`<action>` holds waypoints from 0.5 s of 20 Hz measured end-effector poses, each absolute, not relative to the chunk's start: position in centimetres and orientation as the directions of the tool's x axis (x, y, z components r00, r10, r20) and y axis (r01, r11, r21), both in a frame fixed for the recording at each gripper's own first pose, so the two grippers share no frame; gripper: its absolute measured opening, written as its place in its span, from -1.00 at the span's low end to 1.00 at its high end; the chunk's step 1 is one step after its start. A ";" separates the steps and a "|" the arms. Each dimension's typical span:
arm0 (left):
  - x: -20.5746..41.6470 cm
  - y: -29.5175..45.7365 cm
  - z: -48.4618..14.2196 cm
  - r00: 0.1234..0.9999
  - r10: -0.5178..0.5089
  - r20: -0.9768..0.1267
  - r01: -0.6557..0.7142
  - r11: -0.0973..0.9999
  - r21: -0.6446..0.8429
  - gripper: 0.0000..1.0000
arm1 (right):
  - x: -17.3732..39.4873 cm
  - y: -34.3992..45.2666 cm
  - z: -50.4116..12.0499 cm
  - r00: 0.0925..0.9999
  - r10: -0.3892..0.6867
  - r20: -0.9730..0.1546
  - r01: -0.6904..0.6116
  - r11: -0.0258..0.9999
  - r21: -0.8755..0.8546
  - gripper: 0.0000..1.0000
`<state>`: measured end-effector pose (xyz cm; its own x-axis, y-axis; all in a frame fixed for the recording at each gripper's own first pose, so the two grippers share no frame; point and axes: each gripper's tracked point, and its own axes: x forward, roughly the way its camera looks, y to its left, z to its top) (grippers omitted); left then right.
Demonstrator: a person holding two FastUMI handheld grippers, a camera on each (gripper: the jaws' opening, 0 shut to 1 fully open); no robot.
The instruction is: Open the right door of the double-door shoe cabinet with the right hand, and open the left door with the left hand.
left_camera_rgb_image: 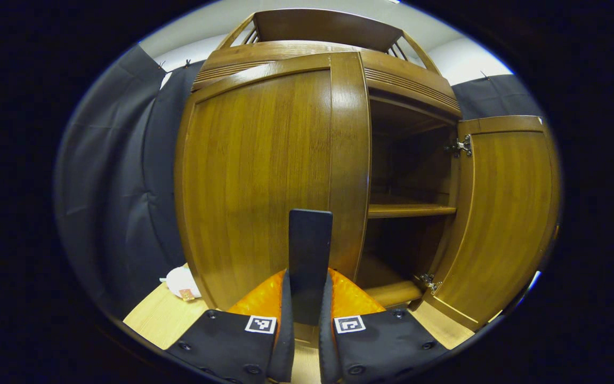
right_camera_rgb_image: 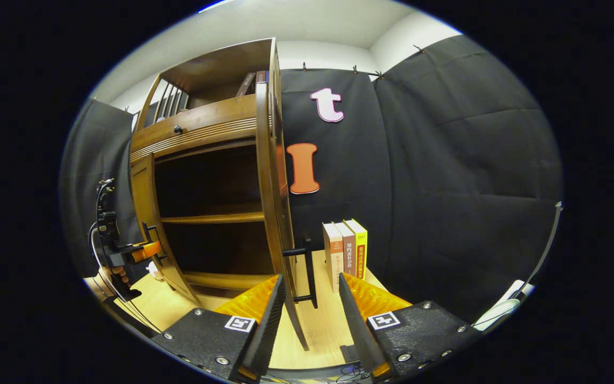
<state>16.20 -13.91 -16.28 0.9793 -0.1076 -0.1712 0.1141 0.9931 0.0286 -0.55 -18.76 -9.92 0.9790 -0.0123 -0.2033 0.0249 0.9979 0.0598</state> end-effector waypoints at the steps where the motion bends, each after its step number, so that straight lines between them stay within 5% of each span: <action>1: 15.6 -13.6 -16.1 0.980 -0.105 -0.168 0.113 0.993 0.033 -0.43 | -0.7 -18.2 -9.7 0.980 -0.013 -0.199 0.026 0.998 0.060 0.24; 10: 10.6 -8.9 -15.3 0.981 -0.105 -0.161 0.109 0.994 0.015 -0.55 | -1.8 -12.8 -9.2 0.983 -0.023 -0.184 0.037 0.996 0.076 0.38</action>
<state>10.60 -8.92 -15.30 0.9814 -0.1049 -0.1607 0.1087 0.9940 0.0154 -1.77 -12.79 -9.15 0.9826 -0.0226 -0.1845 0.0371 0.9964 0.0758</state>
